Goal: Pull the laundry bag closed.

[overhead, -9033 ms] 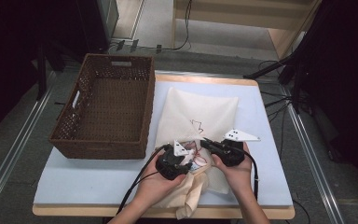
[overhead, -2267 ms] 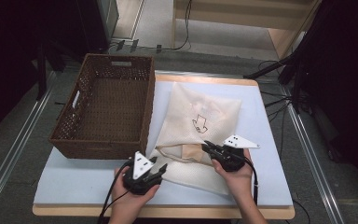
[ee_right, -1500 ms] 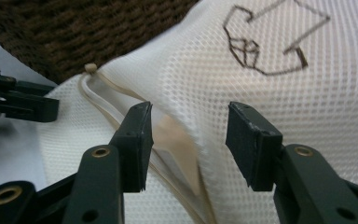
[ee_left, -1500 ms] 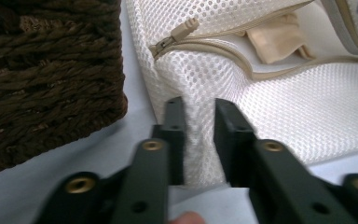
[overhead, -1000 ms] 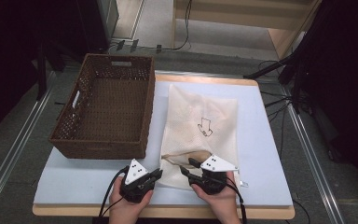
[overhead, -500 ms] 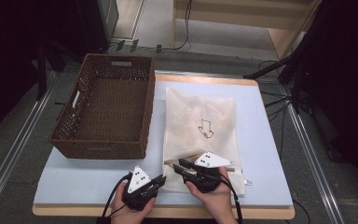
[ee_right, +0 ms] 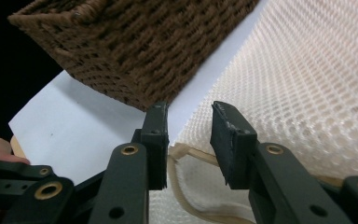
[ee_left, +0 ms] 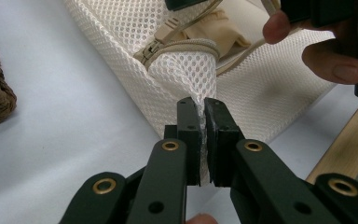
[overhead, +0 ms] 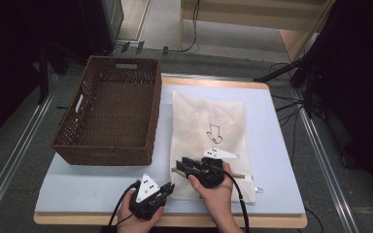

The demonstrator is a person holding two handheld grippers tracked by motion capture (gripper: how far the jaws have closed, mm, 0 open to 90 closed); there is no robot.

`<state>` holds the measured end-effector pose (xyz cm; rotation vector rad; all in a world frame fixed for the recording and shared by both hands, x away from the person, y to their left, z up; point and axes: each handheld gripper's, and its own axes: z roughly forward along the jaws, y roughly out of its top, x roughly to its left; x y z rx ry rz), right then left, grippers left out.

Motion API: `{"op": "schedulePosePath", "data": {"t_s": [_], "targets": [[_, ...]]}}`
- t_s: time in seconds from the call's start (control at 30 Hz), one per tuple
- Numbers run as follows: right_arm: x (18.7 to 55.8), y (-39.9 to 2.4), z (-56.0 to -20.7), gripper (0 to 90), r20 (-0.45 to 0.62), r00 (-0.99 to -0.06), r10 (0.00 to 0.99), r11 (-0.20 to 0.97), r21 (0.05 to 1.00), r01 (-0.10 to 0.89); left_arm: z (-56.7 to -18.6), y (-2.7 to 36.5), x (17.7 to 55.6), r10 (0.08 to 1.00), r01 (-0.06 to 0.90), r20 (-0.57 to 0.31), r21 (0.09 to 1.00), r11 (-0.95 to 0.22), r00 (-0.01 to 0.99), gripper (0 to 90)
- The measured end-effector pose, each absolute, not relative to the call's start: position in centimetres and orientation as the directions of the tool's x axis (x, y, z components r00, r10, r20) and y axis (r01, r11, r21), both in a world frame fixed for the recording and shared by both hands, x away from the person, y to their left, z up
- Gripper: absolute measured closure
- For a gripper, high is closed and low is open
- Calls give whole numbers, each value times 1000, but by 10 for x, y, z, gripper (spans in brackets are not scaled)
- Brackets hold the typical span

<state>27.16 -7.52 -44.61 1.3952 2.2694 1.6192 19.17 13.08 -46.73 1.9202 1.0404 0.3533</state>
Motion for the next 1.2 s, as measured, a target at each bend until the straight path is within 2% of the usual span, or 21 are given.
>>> {"op": "schedulePosePath", "data": {"t_s": [0.2,0.4,0.6,0.8,0.87,1.07,1.2], "targets": [[276,-74,-456,738,524,-590,614,62,713,699,-468,130,192,781,527,-150,811,-254,606,848],[275,-69,-459,877,535,-605,589,101,694,712,-470,134,195,775,543,-178,804,-241,607,832],[273,-72,-455,880,531,-635,561,85,727,682,-464,144,207,764,589,-278,792,-161,582,606],[273,-79,-452,880,538,-642,546,50,744,666,-457,148,233,715,636,-363,757,-148,598,516],[273,-81,-452,880,540,-644,542,36,750,660,-459,151,241,711,651,-373,742,-157,597,544],[271,-82,-459,880,562,-639,526,22,742,671,-467,151,251,674,672,-414,721,-167,612,538],[270,-79,-462,880,560,-648,516,13,751,660,-470,152,251,654,665,-435,733,-142,619,637]]}}
